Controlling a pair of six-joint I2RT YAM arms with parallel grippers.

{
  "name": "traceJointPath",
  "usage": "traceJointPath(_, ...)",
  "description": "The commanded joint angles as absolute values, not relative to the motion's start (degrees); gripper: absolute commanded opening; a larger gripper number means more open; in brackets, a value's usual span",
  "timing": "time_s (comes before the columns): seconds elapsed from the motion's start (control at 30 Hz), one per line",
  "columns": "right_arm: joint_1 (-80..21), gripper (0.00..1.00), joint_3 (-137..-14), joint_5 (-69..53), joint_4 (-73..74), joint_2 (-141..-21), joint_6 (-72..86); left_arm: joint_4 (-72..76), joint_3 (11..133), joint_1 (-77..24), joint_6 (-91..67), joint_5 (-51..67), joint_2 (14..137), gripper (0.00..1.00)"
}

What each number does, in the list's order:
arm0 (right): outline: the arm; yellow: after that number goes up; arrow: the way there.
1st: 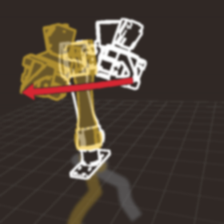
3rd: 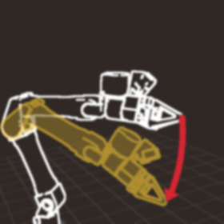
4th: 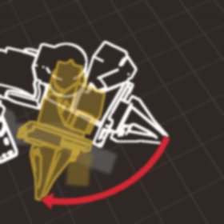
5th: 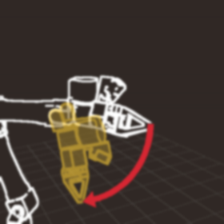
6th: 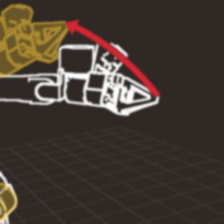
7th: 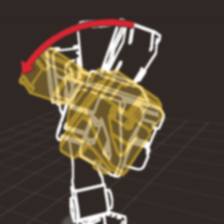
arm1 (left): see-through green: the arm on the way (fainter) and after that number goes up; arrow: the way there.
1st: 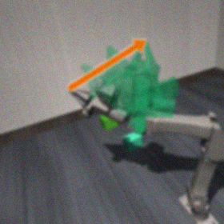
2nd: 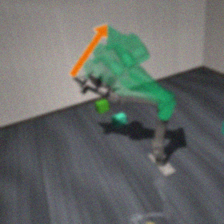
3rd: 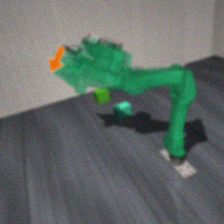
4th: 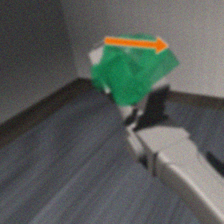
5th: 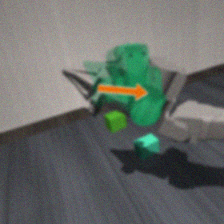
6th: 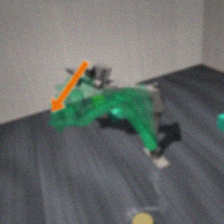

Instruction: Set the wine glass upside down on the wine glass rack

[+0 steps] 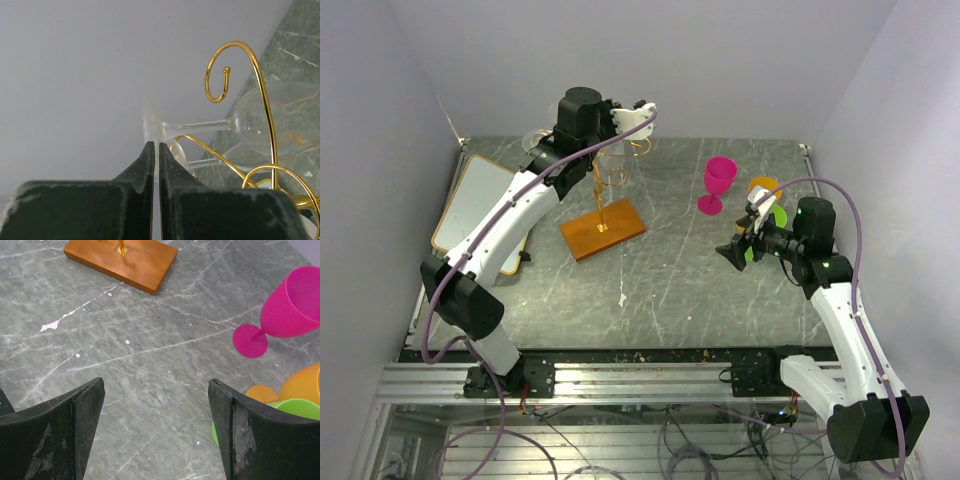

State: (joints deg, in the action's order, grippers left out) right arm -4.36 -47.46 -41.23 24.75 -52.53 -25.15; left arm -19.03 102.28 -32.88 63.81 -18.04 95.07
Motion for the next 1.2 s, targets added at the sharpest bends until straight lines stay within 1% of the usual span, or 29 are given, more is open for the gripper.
traceJointPath(0.0,-3.72,0.84,-48.01,-42.06,24.32,-51.62,-25.60,-18.34,102.63,-33.44,61.87,-16.75,92.25,0.07)
traceJointPath(0.43,-3.52,0.84,-47.55,-42.28,23.96,-51.50,-25.58,-19.89,102.36,-34.27,61.80,-13.98,91.80,0.07)
traceJointPath(1.17,-3.41,0.84,-47.11,-41.48,23.47,-50.81,-25.75,-17.22,104.67,-36.19,61.45,-11.95,95.00,0.07)
